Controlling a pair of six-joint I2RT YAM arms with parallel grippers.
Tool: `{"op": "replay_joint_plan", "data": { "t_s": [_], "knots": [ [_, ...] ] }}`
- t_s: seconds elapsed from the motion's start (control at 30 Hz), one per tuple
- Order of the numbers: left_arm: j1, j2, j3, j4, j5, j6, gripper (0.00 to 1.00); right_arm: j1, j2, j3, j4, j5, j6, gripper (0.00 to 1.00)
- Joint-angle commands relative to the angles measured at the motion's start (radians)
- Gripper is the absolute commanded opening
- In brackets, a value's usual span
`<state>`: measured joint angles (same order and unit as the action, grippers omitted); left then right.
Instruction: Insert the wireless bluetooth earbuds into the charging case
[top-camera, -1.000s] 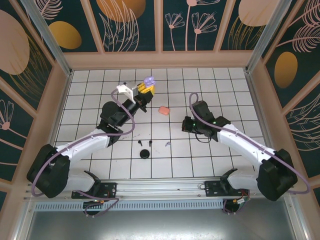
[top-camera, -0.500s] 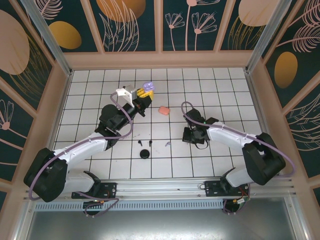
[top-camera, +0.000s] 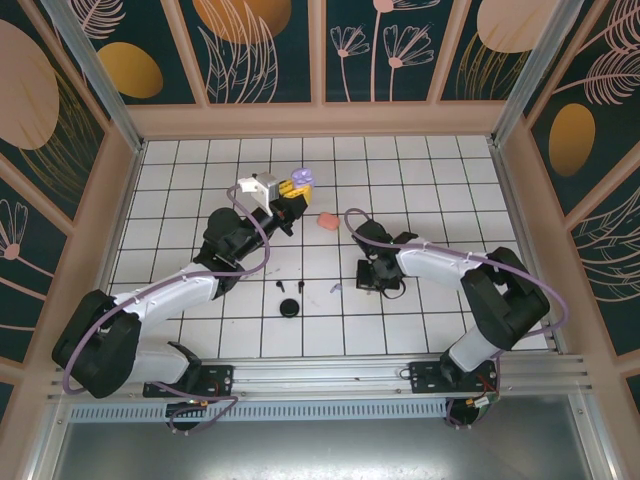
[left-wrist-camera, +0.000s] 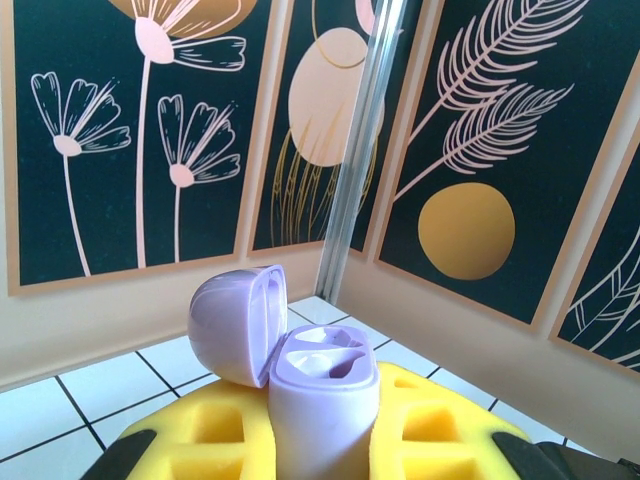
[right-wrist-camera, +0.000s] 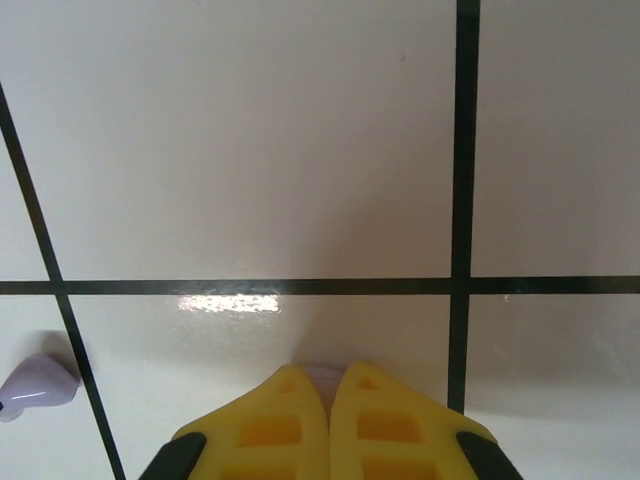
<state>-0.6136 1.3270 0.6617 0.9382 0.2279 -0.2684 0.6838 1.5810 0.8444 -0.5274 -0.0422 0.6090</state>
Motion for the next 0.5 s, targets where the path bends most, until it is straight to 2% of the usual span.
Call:
{"op": "replay_joint_plan", "data": {
  "t_s": [0.0, 0.47],
  "knots": [
    [0.001, 0.002, 0.011, 0.04, 0.021, -0.014, 0.0, 0.013, 0.035, 0.004, -0.035, 0.01, -0.006, 0.1],
    [0.001, -0.007, -0.001, 0.044, 0.03, 0.001, 0.0, 0.016, -0.004, 0.066, -0.082, 0.018, 0.018, 0.21]
  ]
}}
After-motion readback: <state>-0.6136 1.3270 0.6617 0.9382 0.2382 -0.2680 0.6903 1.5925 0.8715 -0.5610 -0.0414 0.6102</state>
